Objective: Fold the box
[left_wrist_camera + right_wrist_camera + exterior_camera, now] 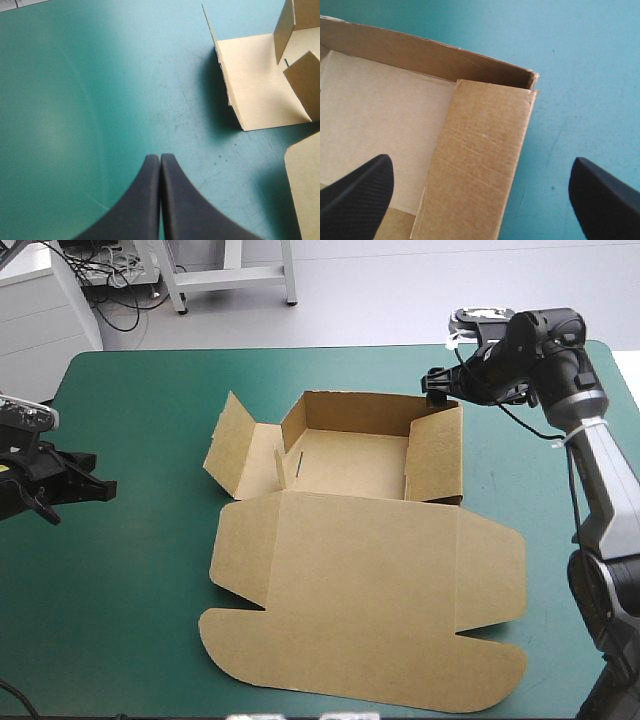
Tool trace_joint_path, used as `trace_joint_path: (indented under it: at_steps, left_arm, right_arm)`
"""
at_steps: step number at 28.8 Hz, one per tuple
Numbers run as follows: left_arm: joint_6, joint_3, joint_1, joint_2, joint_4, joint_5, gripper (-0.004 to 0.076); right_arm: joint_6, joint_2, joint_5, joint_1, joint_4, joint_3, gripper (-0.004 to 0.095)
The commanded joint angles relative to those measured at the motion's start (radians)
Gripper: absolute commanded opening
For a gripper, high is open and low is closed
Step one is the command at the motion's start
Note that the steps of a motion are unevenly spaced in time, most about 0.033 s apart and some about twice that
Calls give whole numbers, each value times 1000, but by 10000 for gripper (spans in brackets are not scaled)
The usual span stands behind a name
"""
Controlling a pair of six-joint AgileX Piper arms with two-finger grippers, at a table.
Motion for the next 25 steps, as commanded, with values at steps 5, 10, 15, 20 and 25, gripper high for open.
trace_joint_path:
  at_steps: [5, 10, 15, 20, 25]
  left_arm:
    - [-1, -24, 1, -21, -31, -40, -33]
    - [-1, -24, 1, -21, -26, -36, -33]
    - [-1, -24, 1, -21, -26, -36, -33]
    - [-1, -24, 1, -21, -26, -36, -33]
    - [-1, -24, 1, -21, -26, -36, -32]
  right_arm:
    - [68, 70, 6, -11, 2, -30, 873]
    - [70, 126, 6, -15, -1, -30, 873]
    - [68, 152, 6, -31, -1, -30, 873]
    - [57, 172, 6, -39, 8, -30, 873]
    - [37, 192, 6, -39, 28, -30, 873]
